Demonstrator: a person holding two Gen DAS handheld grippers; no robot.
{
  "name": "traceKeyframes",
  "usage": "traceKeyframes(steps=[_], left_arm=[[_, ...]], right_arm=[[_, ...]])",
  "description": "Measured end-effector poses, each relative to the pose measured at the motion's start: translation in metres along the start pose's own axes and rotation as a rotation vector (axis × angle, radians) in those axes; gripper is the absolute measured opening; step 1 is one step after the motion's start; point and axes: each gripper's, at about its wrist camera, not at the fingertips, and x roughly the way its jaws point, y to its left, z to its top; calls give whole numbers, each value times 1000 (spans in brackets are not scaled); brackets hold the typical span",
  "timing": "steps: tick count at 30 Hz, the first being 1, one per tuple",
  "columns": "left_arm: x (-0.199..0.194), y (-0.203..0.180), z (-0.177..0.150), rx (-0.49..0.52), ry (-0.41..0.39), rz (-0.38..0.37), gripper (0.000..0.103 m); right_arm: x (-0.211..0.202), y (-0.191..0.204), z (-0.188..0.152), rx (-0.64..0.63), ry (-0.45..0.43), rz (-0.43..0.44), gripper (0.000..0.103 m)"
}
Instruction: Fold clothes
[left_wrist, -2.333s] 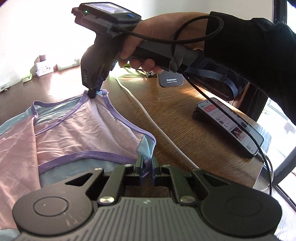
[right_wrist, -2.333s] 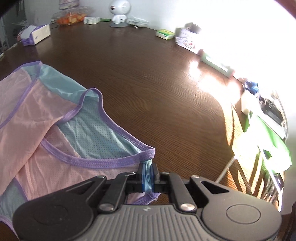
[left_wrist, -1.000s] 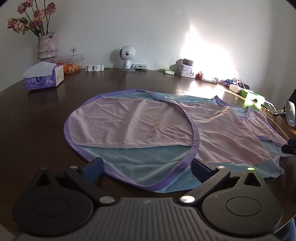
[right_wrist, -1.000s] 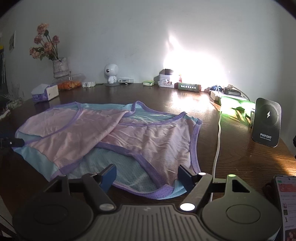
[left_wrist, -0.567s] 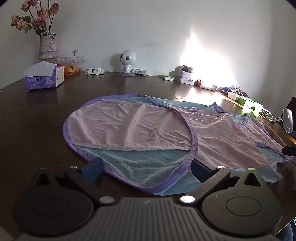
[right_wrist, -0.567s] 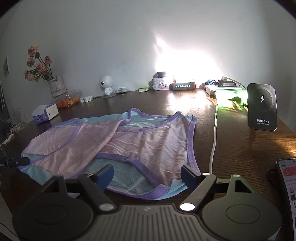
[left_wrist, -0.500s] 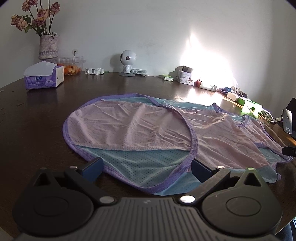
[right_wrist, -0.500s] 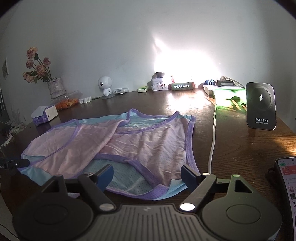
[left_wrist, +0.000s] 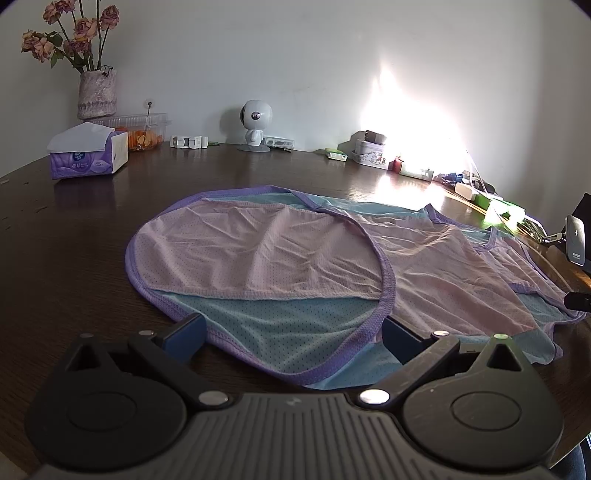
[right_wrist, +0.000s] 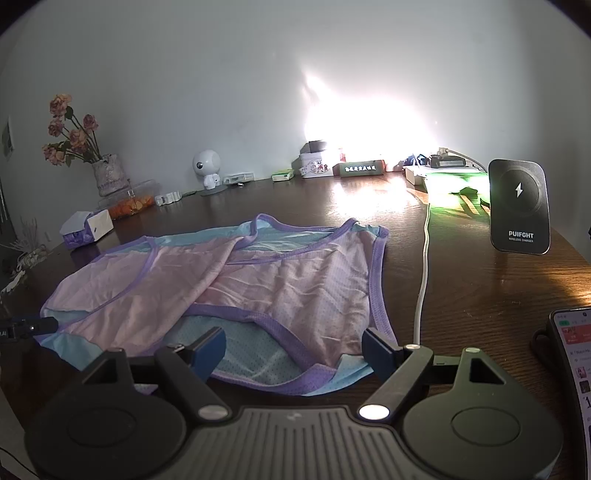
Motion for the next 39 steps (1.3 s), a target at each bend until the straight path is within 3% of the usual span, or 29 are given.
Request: traceKeyframes(steps=[9,14,21,25,29,32,34,35,37,39], left_arm=[[0,0,1,9,3,3,103],[-6,2,6,22,16,-32,103],[-15,3,15,86,37,-97,103],[-15,1,11,128,35,-115,103],[-15,-1,8,170,32,-134,103],[-15,-5,5,208,33,-152,97],[-11,-5,4,229,55,-157,87],[-8,-5,3,243,72,-156,75],[-7,-7,6,259,86,-153,66],[-6,-9,9,272,94,-150,41]], right_arm=[[-3,3,-2,-25,-16,0,81],[-7,9,-2,-52,-28,-6,81],[-16,64,1,-235,30,180,81],[-8,81,-6,-299,94,181,81],[-6,80,-9,-280,127,158,81],[-7,86,-9,-298,139,173,79],[-4,93,-11,-329,155,166,78],[-3,96,-12,-342,158,160,72],[-1,98,-12,-335,155,175,54],[0,98,-11,-334,147,171,22]])
